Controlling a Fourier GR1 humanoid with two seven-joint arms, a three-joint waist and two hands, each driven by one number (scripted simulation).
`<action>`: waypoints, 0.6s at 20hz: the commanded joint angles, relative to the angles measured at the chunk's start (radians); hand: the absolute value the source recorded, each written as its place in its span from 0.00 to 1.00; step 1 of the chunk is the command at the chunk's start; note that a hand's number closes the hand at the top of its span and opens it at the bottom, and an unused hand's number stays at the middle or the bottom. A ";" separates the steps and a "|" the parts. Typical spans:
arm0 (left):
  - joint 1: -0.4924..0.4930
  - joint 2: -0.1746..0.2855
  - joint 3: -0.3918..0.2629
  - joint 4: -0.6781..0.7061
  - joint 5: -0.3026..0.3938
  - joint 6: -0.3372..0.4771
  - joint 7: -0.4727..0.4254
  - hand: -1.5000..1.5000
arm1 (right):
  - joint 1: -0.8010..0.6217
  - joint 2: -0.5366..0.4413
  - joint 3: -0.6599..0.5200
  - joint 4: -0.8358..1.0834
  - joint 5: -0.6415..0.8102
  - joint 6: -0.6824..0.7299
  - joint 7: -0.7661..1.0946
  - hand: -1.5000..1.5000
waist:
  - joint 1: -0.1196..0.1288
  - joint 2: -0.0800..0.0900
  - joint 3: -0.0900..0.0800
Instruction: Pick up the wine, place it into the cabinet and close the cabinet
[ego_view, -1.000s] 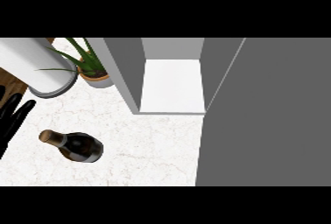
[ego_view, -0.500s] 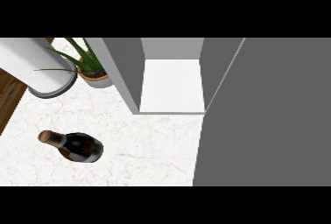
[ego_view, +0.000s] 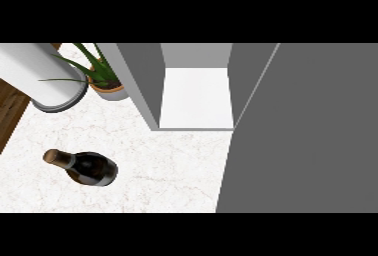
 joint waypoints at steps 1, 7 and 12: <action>0.039 -0.040 0.030 0.005 -0.025 -0.056 0.007 0.00 | 0.059 -0.033 0.041 -0.192 0.080 -0.018 0.084 0.00 | -0.004 -0.001 0.000; -0.034 -0.062 -0.044 0.068 -0.126 -0.035 0.014 0.00 | 0.020 -0.039 0.136 -0.165 0.159 -0.079 0.101 0.00 | -0.016 0.000 -0.001; -0.044 -0.119 -0.071 0.097 -0.209 -0.051 -0.013 0.00 | -0.065 -0.049 0.135 -0.154 0.192 -0.126 0.156 0.00 | -0.018 0.000 -0.001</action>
